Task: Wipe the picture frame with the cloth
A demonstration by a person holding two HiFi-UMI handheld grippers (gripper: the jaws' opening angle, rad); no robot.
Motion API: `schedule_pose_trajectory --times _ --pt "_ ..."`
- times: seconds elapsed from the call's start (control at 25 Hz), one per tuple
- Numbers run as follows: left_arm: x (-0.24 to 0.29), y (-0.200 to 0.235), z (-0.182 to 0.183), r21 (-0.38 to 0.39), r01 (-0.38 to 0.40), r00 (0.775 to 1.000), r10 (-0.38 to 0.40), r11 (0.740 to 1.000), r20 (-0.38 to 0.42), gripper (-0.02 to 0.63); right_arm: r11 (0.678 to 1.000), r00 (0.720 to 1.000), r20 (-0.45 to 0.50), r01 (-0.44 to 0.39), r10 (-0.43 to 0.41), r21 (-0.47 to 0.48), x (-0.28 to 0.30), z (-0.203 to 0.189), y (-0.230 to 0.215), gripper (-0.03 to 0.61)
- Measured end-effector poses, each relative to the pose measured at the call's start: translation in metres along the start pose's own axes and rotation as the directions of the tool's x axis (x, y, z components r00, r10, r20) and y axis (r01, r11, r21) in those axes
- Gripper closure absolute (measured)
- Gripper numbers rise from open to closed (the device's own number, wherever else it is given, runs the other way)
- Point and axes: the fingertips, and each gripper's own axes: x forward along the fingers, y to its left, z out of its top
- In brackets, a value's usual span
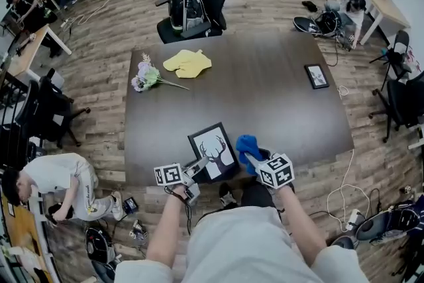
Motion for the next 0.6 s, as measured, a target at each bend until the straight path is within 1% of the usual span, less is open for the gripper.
schedule_pose_trajectory --times 0.08,0.16,0.28,0.44,0.6 --pt "0.002 0.003 -0.004 -0.013 0.001 1.000 -0.001 1.000 -0.006 0.514 1.000 1.000 0.024 0.011 -0.011 0.011 -0.002 0.001 0.003 0.486" --pt "0.005 0.004 -0.006 -0.008 0.001 1.000 -0.001 1.000 -0.028 0.514 1.000 0.999 0.034 0.024 -0.024 0.014 -0.002 0.001 0.002 0.486" --pt "0.008 0.005 -0.006 -0.002 0.009 0.999 -0.009 1.000 -0.054 0.514 0.999 0.999 0.020 0.032 -0.033 0.016 -0.002 0.000 -0.002 0.486" --pt "0.014 0.011 -0.012 -0.030 0.012 0.998 -0.014 0.999 -0.062 0.514 0.999 1.000 -0.008 0.030 -0.030 0.009 -0.005 -0.010 -0.003 0.486" --pt "0.023 0.010 -0.021 -0.041 0.021 0.996 -0.025 0.999 -0.085 0.514 0.999 0.999 -0.022 0.033 -0.033 0.013 -0.006 -0.014 -0.006 0.486"
